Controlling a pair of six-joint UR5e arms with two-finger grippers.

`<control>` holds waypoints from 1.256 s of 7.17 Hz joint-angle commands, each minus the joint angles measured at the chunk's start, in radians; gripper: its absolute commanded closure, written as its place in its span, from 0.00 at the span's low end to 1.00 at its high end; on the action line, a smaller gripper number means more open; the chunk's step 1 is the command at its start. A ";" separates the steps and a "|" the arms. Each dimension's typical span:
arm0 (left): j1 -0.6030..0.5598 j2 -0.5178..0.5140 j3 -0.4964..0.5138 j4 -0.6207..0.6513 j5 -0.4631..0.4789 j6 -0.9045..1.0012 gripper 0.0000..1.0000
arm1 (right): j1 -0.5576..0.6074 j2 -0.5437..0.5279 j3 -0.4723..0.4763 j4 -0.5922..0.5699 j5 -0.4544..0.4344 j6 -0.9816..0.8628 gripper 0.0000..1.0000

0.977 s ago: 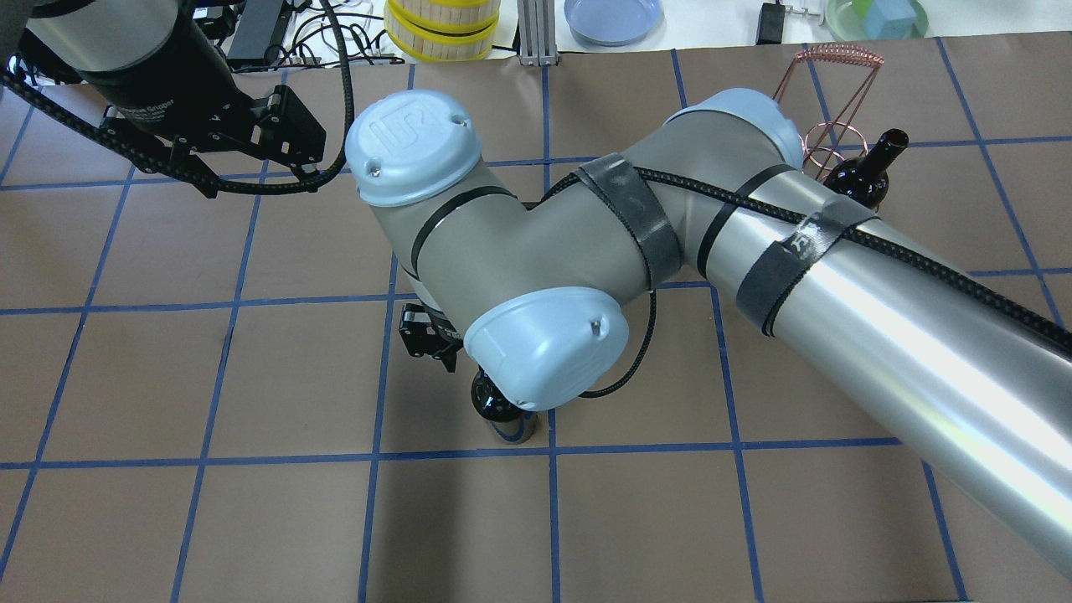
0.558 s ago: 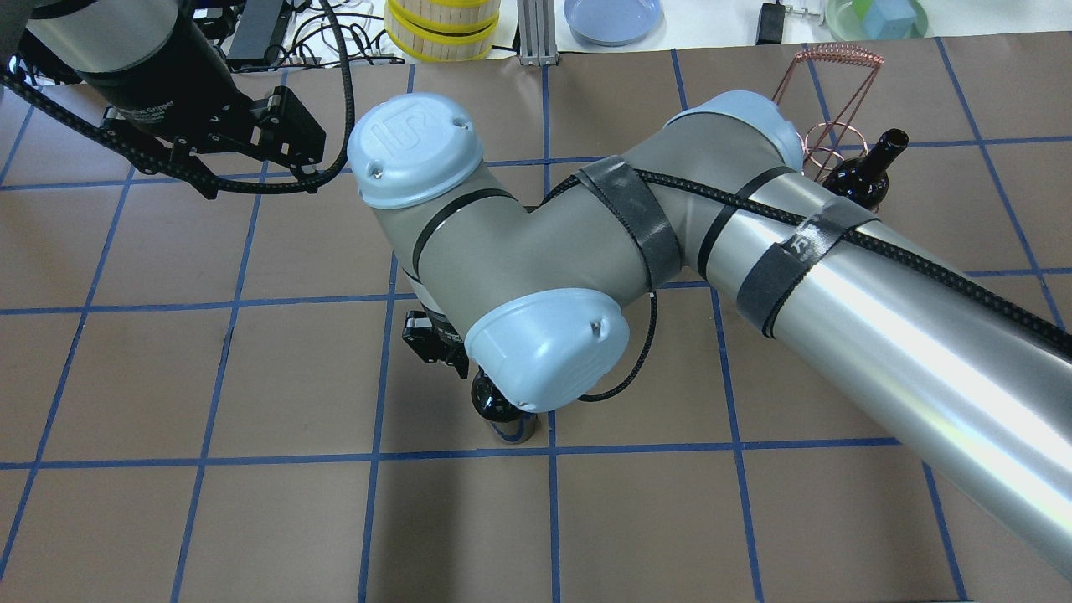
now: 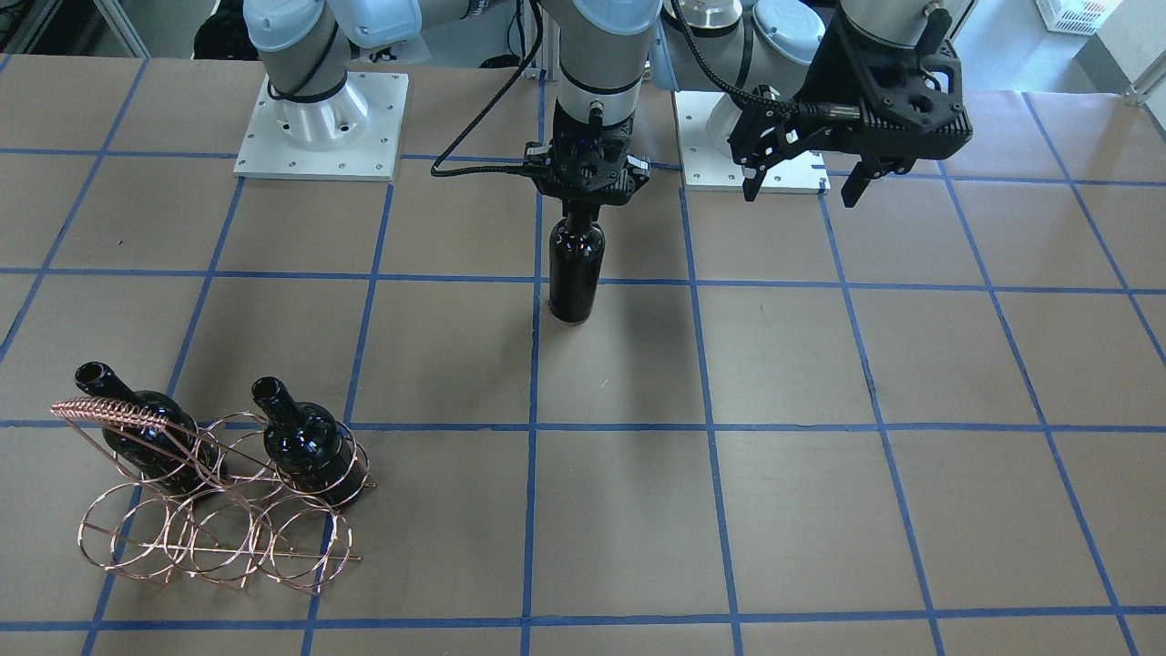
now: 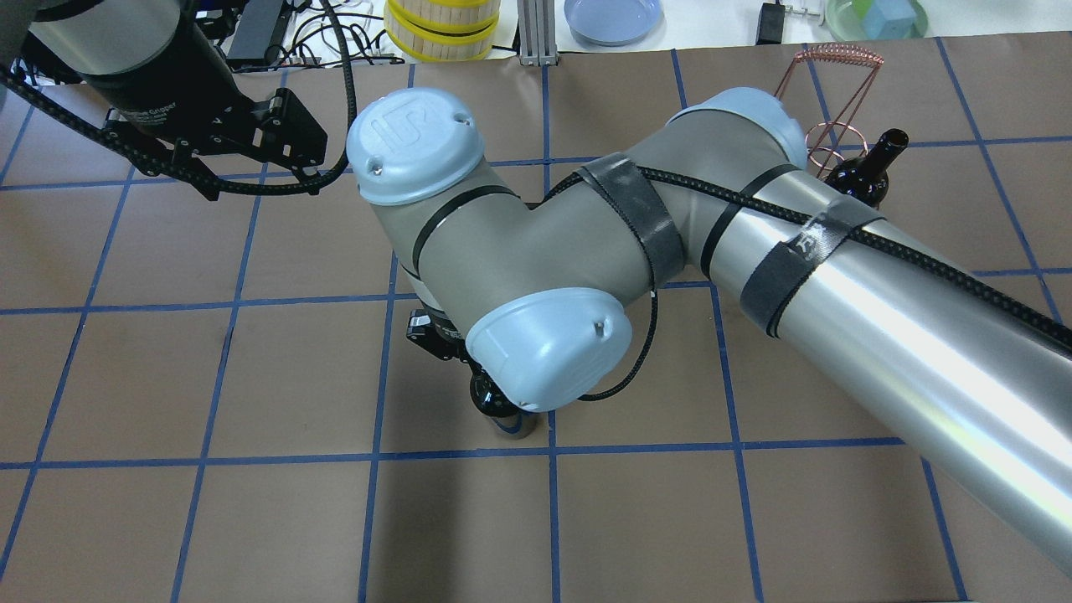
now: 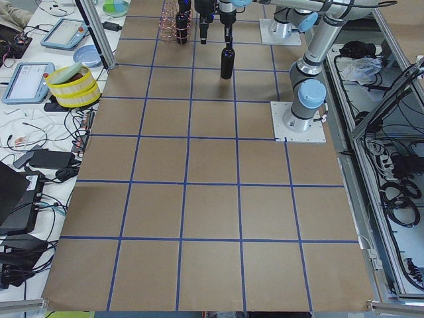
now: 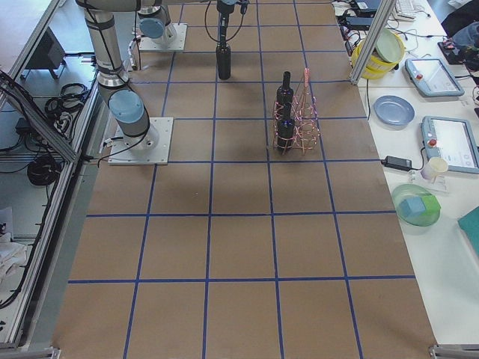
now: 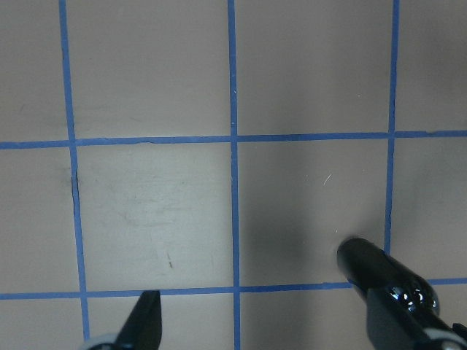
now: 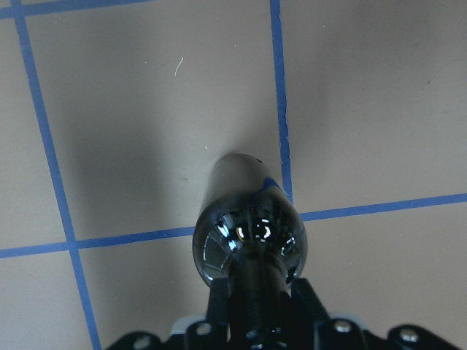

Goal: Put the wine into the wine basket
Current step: 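Grasp the upright bottle's neck with the right gripper, then lift the bottle with the right gripper and carry it to the wire basket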

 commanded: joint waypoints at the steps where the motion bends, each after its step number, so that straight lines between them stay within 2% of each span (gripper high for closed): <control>1: 0.001 0.000 -0.002 0.001 0.000 0.000 0.00 | -0.057 -0.054 -0.006 0.006 -0.003 -0.077 1.00; 2: 0.001 0.000 -0.002 0.001 0.000 0.000 0.00 | -0.130 -0.099 -0.012 0.023 -0.001 -0.140 0.99; 4: 0.001 0.000 -0.002 0.001 0.000 0.000 0.00 | -0.322 -0.168 -0.080 0.188 0.031 -0.360 0.99; 7: 0.001 0.000 -0.002 0.001 0.000 0.000 0.00 | -0.561 -0.173 -0.188 0.365 0.034 -0.655 0.98; 9: 0.000 0.000 -0.002 0.001 0.000 0.000 0.00 | -0.715 -0.170 -0.222 0.393 0.025 -0.829 0.98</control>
